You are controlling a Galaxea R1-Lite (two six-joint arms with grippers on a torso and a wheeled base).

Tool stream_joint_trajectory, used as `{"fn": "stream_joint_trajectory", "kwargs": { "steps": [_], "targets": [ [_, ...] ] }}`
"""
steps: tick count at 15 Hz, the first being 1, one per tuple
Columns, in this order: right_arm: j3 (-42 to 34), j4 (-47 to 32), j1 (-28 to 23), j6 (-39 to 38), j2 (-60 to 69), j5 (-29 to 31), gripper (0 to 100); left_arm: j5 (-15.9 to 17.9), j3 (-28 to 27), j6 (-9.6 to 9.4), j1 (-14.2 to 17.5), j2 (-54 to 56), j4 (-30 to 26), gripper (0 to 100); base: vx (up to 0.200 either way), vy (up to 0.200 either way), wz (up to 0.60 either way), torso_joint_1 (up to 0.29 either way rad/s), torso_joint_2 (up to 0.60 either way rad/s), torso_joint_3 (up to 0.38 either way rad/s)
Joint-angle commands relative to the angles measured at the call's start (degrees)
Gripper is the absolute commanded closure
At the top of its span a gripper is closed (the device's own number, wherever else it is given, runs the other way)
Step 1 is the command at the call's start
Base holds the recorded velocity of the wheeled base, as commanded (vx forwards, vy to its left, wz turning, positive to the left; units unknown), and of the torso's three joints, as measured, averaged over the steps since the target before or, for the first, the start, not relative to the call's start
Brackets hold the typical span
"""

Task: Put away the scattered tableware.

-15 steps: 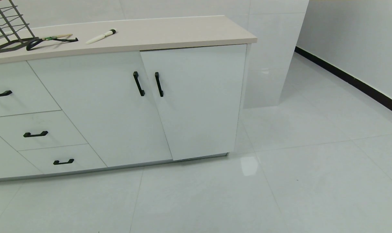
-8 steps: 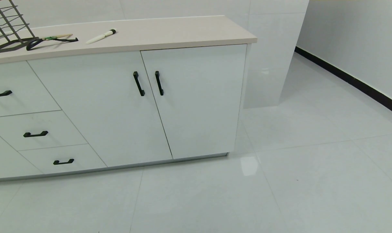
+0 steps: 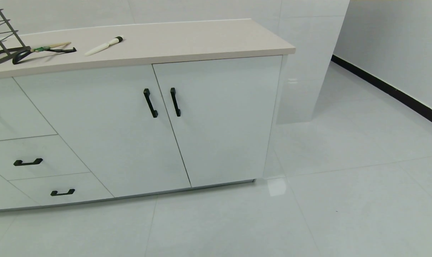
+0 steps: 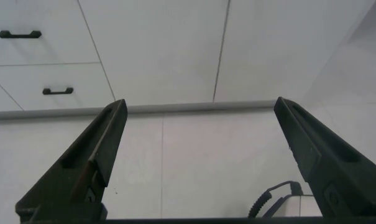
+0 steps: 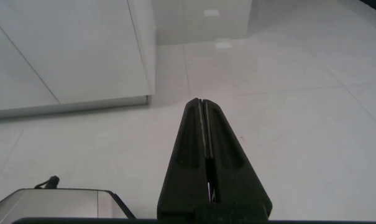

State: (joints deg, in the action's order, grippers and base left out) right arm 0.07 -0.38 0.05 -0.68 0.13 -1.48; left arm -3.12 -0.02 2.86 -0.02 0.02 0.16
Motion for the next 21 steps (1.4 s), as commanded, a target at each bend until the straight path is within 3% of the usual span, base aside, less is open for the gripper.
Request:
{"fn": "stream_joint_trajectory", "kwargs": {
  "steps": [1,21],
  "targets": [
    [-0.07,-0.06,0.04,-0.02,-0.13,-0.02,100,-0.04,0.02,-0.05,0.02,-0.02,0.02,0,0.000,0.000,0.00,0.000,0.00,0.000],
    [-0.07,0.03,0.04,-0.20,-0.13,0.07,100,-0.04,0.02,0.12,0.02,-0.02,0.02,0,0.000,0.180,0.00,0.003,0.00,0.004]
  ]
}}
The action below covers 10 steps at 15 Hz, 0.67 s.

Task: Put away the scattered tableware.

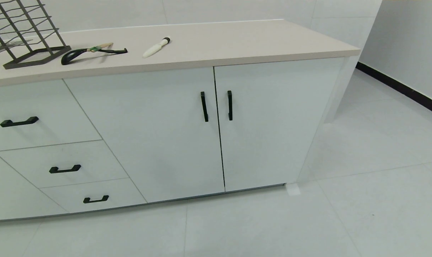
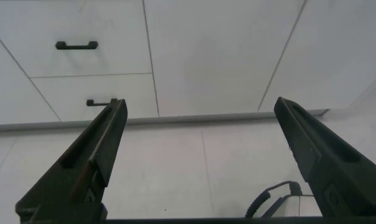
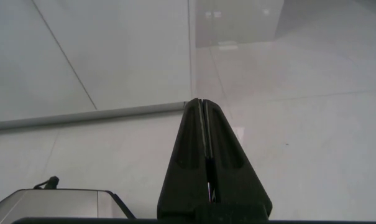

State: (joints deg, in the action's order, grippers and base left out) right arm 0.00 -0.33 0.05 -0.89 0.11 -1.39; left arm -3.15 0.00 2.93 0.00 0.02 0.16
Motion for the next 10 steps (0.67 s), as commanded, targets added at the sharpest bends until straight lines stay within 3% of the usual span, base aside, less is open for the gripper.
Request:
{"fn": "stream_joint_trajectory", "kwargs": {
  "steps": [1,5,10],
  "targets": [
    [0.00,-0.02,0.04,0.01,-0.11,-0.02,100,-0.02,0.00,0.06,0.00,-0.02,0.02,0,0.000,0.000,0.00,0.000,0.00,0.000],
    [0.00,-0.02,0.04,0.01,-0.11,0.07,100,-0.02,0.00,0.06,0.00,-0.02,0.02,0,0.000,0.000,0.60,0.000,0.00,0.002],
    [0.00,-0.02,0.04,0.10,-0.11,-0.02,100,-0.02,0.00,0.06,0.00,-0.02,0.02,0,0.000,0.000,0.00,0.000,0.00,0.000]
  ]
}}
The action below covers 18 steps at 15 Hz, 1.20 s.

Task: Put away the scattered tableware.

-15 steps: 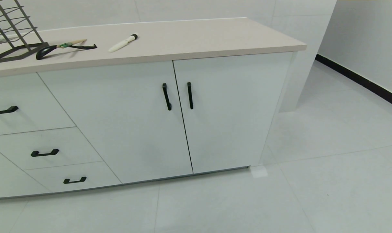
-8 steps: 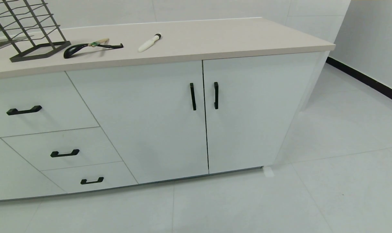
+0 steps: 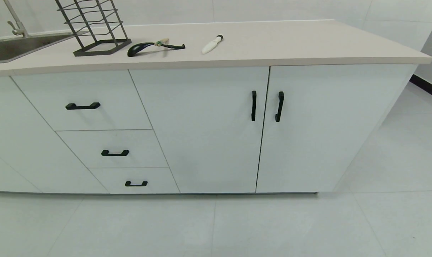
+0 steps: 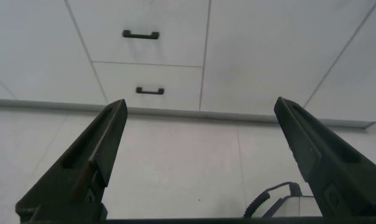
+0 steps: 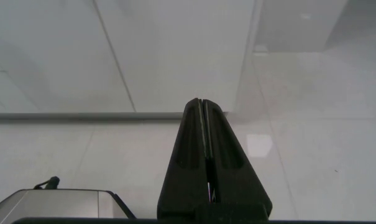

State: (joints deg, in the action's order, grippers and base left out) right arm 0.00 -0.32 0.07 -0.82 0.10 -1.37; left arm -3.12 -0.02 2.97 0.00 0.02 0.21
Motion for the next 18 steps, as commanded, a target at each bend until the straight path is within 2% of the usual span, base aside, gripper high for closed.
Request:
{"fn": "stream_joint_trajectory", "kwargs": {
  "steps": [1,3,7,18],
  "targets": [
    [0.00,-0.03,-0.07,0.03,-0.10,-0.04,100,-0.04,0.02,0.01,0.00,-0.02,-0.03,0,0.000,0.000,0.60,0.002,0.00,0.002],
    [0.00,-0.03,-0.07,-0.06,-0.10,0.05,100,-0.04,0.02,0.01,0.00,-0.02,-0.03,0,0.000,0.000,0.60,0.000,0.00,-0.002],
    [0.00,-0.03,-0.07,-0.15,-0.10,0.05,100,-0.04,0.02,0.01,0.00,-0.02,-0.03,0,0.000,0.000,0.00,0.000,0.00,0.000],
    [0.00,-0.03,-0.07,-0.15,-0.10,0.05,100,-0.04,0.02,0.01,0.00,-0.02,-0.03,0,0.000,0.200,0.00,0.004,0.00,0.002]
  ]
}}
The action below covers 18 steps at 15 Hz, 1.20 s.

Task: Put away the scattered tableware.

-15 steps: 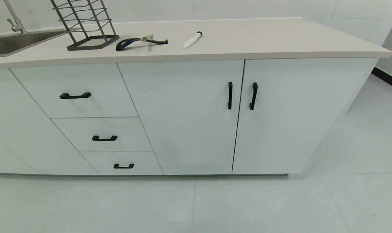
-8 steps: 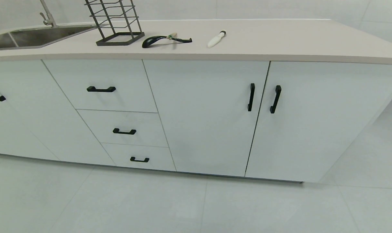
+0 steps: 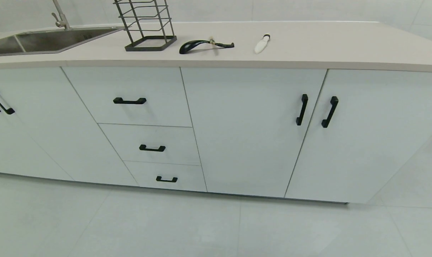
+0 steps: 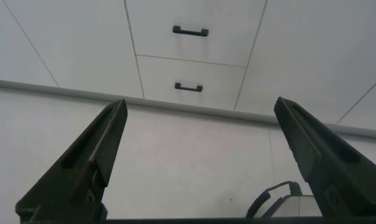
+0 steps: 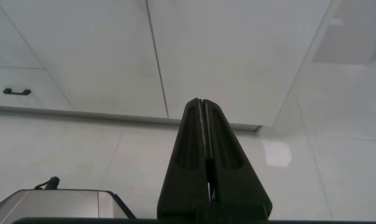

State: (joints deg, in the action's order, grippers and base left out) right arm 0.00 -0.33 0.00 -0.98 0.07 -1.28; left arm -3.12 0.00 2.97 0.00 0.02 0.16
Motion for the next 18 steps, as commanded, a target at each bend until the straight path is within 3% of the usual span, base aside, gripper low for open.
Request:
{"fn": "stream_joint_trajectory", "kwargs": {
  "steps": [1,11,16,18],
  "targets": [
    [0.00,-0.02,0.00,0.01,-0.07,-0.04,100,-0.04,0.00,0.01,0.00,-0.02,0.02,0,0.000,0.200,0.00,0.007,0.01,0.007],
    [0.00,-0.02,0.00,0.01,-0.07,-0.04,100,-0.04,0.00,0.10,0.00,-0.02,0.02,0,0.180,0.020,0.00,0.001,0.00,0.001],
    [0.00,-0.02,0.00,-0.08,-0.07,-0.04,100,-0.04,0.00,0.10,0.00,-0.02,0.02,0,0.000,0.000,0.00,0.000,0.00,0.000],
    [0.00,-0.02,0.00,-0.08,-0.07,0.14,100,-0.04,0.00,0.01,0.00,-0.02,0.02,0,0.000,0.200,0.00,0.007,0.00,-0.005]
  ]
}}
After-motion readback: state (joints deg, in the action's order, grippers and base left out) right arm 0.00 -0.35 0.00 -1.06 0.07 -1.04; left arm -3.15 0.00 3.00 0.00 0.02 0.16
